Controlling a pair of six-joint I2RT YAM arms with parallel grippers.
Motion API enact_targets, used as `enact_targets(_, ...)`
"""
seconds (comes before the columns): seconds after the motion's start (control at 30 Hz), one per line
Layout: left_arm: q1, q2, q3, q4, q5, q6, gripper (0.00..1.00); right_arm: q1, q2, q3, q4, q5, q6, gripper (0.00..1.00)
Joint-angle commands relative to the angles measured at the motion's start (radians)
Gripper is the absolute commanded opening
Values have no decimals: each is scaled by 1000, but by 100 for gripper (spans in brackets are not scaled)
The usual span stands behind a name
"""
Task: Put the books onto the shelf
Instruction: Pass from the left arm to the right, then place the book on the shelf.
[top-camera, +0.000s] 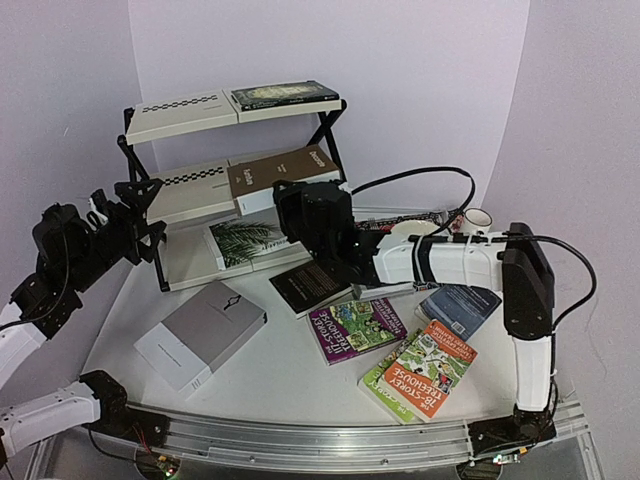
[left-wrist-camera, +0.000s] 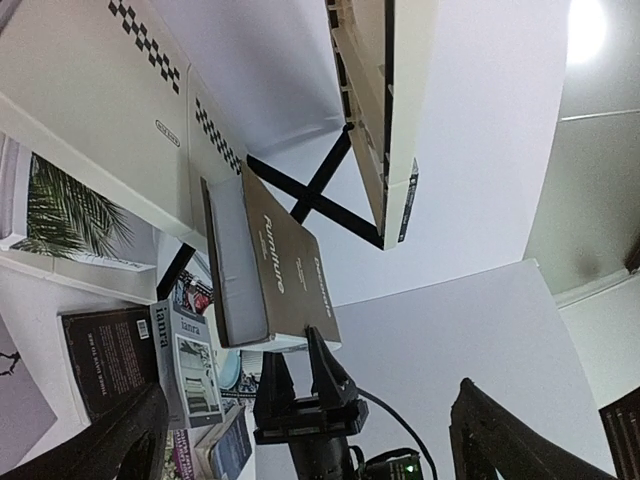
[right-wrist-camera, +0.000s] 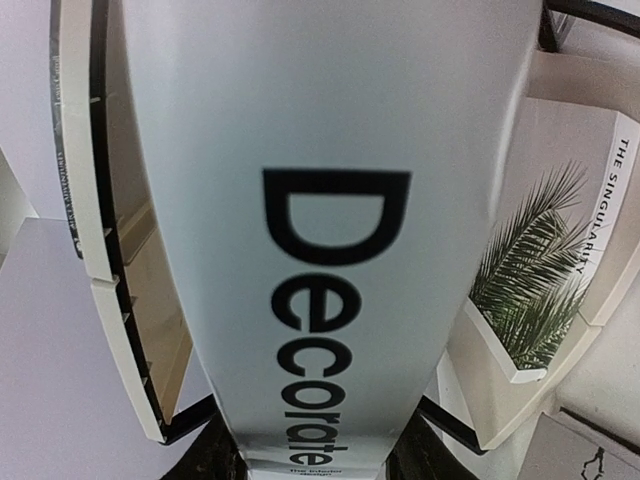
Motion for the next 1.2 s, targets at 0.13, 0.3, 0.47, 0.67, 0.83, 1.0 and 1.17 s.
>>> enact_targets(0.13, 1, -2, 81, -77, -41, 130, 99, -47, 125, 219, 63, -28, -5, 36)
enact_targets(0.3, 0, -3, 89, -87, -45, 144, 99, -70, 199, 326, 29, -40, -3, 36)
enact_targets(0.47, 0, -3, 96, -91, -52, 155, 98, -92, 249, 391, 4, -45, -8, 36)
enact_targets(0.67, 1, 13, 106, -91, -45, 159, 97, -115, 316, 480, -32, -63, 3, 36)
enact_targets(0.83, 1, 20, 105, -92, -39, 158, 99, -131, 366, 568, -79, -68, 7, 37)
enact_targets(1.0, 1, 26, 104, -91, -31, 149, 99, -152, 389, 613, -127, -71, 15, 41)
enact_targets(1.17, 1, 25, 99, -91, -30, 145, 99, -163, 421, 659, -153, -76, 28, 45)
